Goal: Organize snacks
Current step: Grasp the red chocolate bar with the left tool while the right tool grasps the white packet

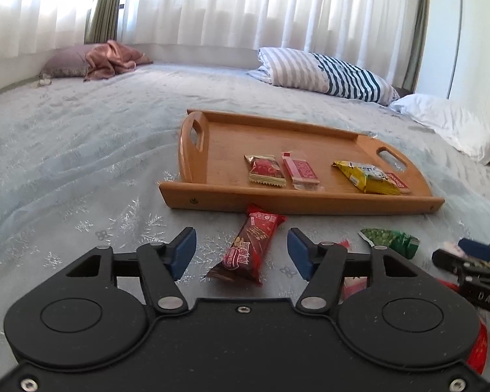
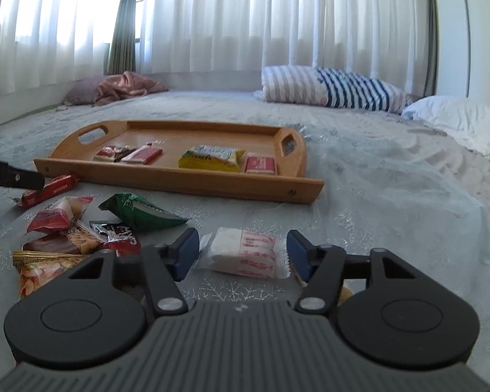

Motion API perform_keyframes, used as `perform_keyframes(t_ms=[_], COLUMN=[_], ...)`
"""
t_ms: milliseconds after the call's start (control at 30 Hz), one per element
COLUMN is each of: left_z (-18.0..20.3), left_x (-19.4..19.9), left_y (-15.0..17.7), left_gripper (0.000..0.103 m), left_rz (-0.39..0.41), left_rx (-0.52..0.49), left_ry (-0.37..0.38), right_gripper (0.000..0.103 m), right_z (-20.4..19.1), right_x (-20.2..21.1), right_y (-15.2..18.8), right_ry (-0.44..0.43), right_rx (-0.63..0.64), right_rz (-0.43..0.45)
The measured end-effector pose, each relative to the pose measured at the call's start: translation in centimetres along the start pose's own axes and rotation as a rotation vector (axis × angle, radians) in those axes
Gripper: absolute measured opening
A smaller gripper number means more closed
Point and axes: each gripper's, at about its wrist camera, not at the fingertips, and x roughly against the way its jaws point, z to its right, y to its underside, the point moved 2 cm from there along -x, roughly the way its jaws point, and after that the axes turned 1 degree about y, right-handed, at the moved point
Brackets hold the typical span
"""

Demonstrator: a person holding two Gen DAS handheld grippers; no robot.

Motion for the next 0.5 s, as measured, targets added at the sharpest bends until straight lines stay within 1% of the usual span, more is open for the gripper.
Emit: perform_keyframes(t_ms=[100, 200, 267, 300, 333, 367, 400, 433, 500], left_z=[-0.1, 0.2, 0.4, 0.6, 0.8, 0.9, 1.1, 1.3, 1.5], left_x=[-0.7, -1.3, -1.5, -1.6, -1.6, -1.6, -1.6, -1.5, -1.4], left_y=[0.0, 0.2, 0.5, 0.6, 0.7, 0.7, 0.7, 0.8, 0.8], left_gripper=[0.057, 0.054, 0.047, 0.046, 0.042, 0.034, 0.03, 0.028, 0.028], left_rz=[-0.026, -0.047, -0.061, -0.064, -0.065, -0.068, -0.072, -0.078, -0.081], left_rx=[0.014, -0.001, -0.011, -0.016, -0.024, -0.029, -0.032, -0.034, -0.041], left_ry=[0.006, 0.003, 0.005, 0.005, 0.007, 0.012, 0.017, 0.029, 0.047], right_gripper=[0.073, 0.075, 0.076, 0.076, 0.076, 0.076, 0.076, 0.076, 0.076], right_z=[0.3, 0.5, 0.4, 0.5, 0.4, 0.5, 0.4, 0.4, 0.4], right_x=[-0.3, -0.5, -0.5, -0.5, -0.5, -0.5, -0.5, -0.5, -0.5], right_y=[0.0, 0.1, 0.1, 0.0, 0.0, 0.0, 0.0, 0.0, 0.0], right_ry=[-0.018, -0.027, -0.027, -0.026, -0.026, -0.027, -0.029, -0.029, -0.029], right_rx=[-0.021, -0.03, -0.028, -0.026, -0.023, -0.021, -0.02, -0.02, -0.02], right_rz=[-0.02, -0.035, -0.037, -0.037, -0.037, -0.038, -0.039, -0.038, -0.038])
